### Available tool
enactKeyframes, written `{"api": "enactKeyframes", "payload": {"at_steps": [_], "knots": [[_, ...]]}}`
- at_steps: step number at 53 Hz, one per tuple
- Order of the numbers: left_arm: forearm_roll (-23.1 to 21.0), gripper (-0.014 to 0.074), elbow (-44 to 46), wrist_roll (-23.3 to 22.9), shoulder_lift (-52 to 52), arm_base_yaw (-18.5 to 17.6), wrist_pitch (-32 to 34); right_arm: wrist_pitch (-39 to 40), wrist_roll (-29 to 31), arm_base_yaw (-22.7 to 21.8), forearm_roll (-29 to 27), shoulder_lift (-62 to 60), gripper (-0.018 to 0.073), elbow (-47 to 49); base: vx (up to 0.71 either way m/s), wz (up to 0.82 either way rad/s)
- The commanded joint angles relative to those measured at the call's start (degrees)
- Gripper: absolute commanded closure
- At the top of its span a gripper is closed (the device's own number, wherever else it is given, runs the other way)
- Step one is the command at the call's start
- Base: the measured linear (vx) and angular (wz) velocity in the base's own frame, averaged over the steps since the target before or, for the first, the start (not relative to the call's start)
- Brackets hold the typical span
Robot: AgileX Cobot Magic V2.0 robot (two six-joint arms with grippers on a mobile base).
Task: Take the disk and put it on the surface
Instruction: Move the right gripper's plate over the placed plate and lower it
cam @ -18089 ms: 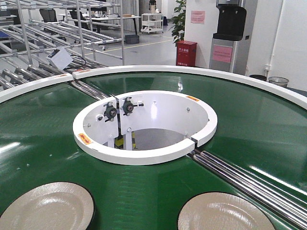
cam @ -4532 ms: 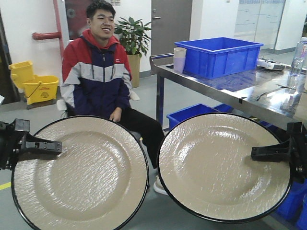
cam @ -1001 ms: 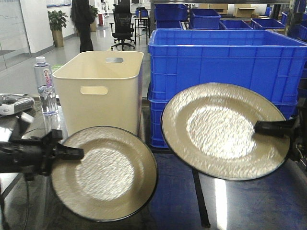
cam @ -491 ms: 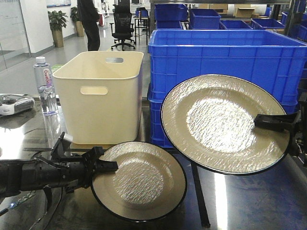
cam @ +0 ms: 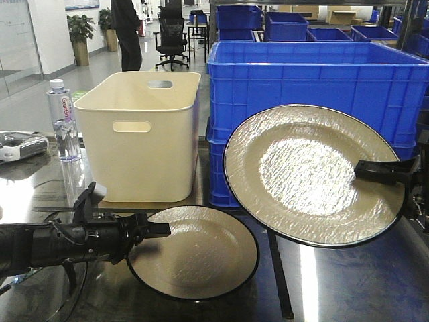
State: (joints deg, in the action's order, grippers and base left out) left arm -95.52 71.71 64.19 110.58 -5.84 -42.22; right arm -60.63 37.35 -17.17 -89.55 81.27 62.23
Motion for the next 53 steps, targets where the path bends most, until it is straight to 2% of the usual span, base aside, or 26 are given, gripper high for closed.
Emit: {"api": "enactKeyframes", "payload": {"at_steps": [1, 8, 15, 24, 32, 39, 48, 53], "knots": [[-3.35, 0.0037, 1.92, 3.62, -3.68, 0.47, -2.95, -2.63, 0.73, -0.17, -7.31, -2.31, 0.0568, 1.81, 0.0, 0.0], [-3.32, 0.0036, 1.92, 6.05, -3.68, 2.98, -3.08, -2.51, 1.8, -0.17, -6.38, -2.31, 0.0568, 1.81, 0.0, 0.0], [-3.32, 0.0036, 1.92, 6.39, -3.68, 5.86, -3.86, -2.23, 1.8, -0.17, -5.75, -2.31, 0.0568, 1.81, 0.0, 0.0], [-3.32, 0.0038, 1.92, 6.39, -4.02, 9.7, -9.13, -0.4, 1.8, -0.12, -4.26, -2.31, 0.0568, 1.81, 0.0, 0.0], [-0.7, 0.0076, 1.92, 6.45, -7.27, 12.99, -10.87, 1.85, 1.8, 0.88, -2.3, -2.1, 0.0568, 1.81, 0.0, 0.0], [2.82, 0.0225, 1.92, 6.67, -14.0, 15.77, -10.4, 7.16, 1.8, 5.87, -1.43, -1.32, 0.0568, 1.81, 0.0, 0.0], [7.85, 0.061, 1.92, 6.39, -24.59, 18.86, -9.76, 20.8, 3.26, 15.96, -2.97, 1.49, 0.0568, 1.81, 0.0, 0.0], [11.55, 0.0606, 1.92, 4.82, -29.5, 19.66, -9.56, 26.3, 7.72, 21.38, -6.81, 4.51, 0.0568, 2.24, 0.0, 0.0]]}}
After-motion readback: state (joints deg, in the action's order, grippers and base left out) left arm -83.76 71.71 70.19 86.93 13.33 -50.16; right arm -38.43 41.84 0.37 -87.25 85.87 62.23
